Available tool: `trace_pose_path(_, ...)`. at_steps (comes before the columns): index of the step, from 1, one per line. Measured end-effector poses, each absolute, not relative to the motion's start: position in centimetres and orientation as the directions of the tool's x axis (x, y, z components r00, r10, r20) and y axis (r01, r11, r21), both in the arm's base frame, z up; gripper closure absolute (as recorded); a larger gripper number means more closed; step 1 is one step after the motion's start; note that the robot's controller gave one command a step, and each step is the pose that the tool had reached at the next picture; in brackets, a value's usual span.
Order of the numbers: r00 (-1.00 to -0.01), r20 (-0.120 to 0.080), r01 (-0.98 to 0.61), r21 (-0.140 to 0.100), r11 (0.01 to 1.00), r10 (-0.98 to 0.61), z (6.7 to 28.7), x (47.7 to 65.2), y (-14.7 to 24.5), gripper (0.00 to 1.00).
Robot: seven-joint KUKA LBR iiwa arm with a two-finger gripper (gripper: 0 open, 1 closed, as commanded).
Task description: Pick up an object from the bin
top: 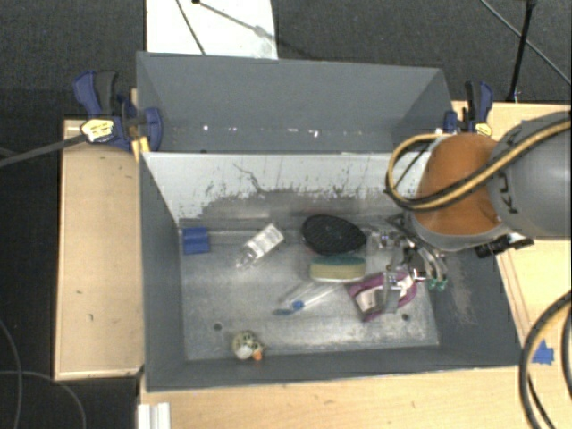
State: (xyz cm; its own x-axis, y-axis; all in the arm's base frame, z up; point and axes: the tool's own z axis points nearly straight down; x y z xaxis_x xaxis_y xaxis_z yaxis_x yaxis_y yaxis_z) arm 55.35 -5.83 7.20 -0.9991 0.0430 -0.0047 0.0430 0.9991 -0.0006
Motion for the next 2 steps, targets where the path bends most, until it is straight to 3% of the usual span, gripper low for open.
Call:
trace_pose_path(1,-0.999,0.01,0.041,0.001,0.999,0.041,7.2,55.1,-5.8,1.0)
trace_pose_path(2,-0.999,-0.011,0.039,-0.001,0.999,0.039,20.4,54.8,-6.6,1.0)
